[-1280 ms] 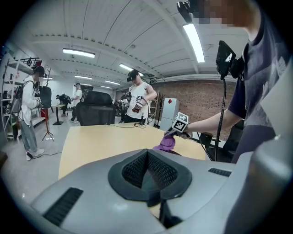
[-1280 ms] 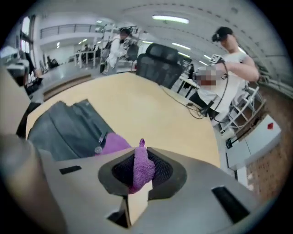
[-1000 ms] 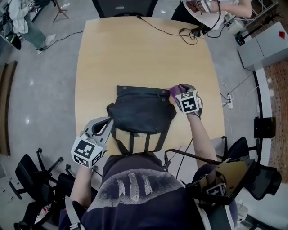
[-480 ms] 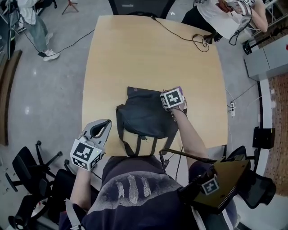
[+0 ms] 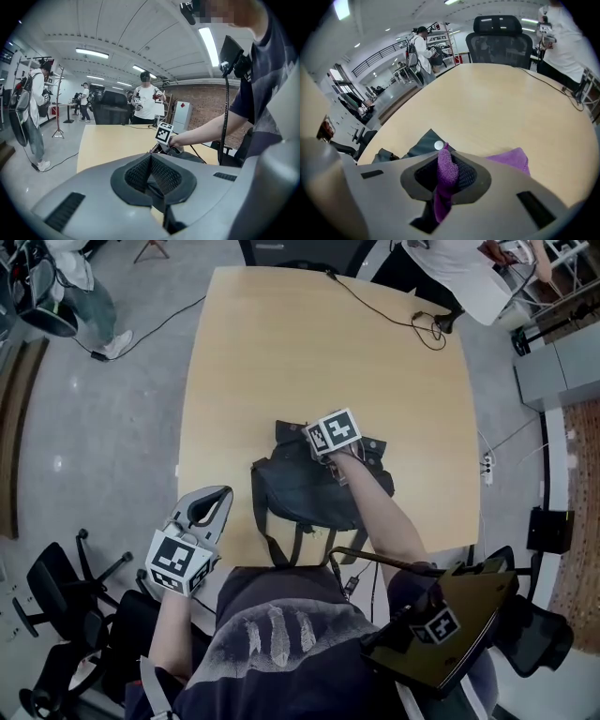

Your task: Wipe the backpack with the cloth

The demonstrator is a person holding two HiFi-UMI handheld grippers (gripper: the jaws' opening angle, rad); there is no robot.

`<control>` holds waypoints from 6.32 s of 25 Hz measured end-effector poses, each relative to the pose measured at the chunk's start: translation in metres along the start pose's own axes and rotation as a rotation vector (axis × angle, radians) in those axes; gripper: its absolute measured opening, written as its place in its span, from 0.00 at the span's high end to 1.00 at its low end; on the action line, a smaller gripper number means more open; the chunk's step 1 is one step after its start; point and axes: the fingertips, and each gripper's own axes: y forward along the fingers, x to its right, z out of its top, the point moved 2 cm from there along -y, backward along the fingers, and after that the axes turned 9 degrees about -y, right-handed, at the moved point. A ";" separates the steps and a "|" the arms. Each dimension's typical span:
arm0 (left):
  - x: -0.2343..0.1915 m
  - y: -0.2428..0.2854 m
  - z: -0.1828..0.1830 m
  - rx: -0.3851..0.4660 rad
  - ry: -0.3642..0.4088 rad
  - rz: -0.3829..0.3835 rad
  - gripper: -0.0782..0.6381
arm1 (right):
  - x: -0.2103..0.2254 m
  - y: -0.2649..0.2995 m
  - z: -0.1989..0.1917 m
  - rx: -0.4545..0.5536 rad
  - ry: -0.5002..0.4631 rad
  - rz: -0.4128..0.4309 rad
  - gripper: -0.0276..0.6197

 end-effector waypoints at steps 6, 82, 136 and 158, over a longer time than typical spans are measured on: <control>-0.003 -0.004 -0.007 -0.007 -0.017 0.015 0.88 | -0.022 0.007 0.025 0.110 0.142 0.134 0.90; 0.126 0.041 -0.002 -0.045 0.190 -0.168 0.88 | 0.038 -0.171 -0.183 0.004 -0.124 -0.331 0.90; 0.175 -0.040 -0.046 0.039 0.144 -0.061 0.88 | -0.243 -0.297 -0.110 0.712 -0.199 0.408 0.90; 0.317 -0.141 -0.119 0.073 0.077 -0.034 0.88 | -0.320 -0.363 -0.259 0.799 0.018 0.576 0.90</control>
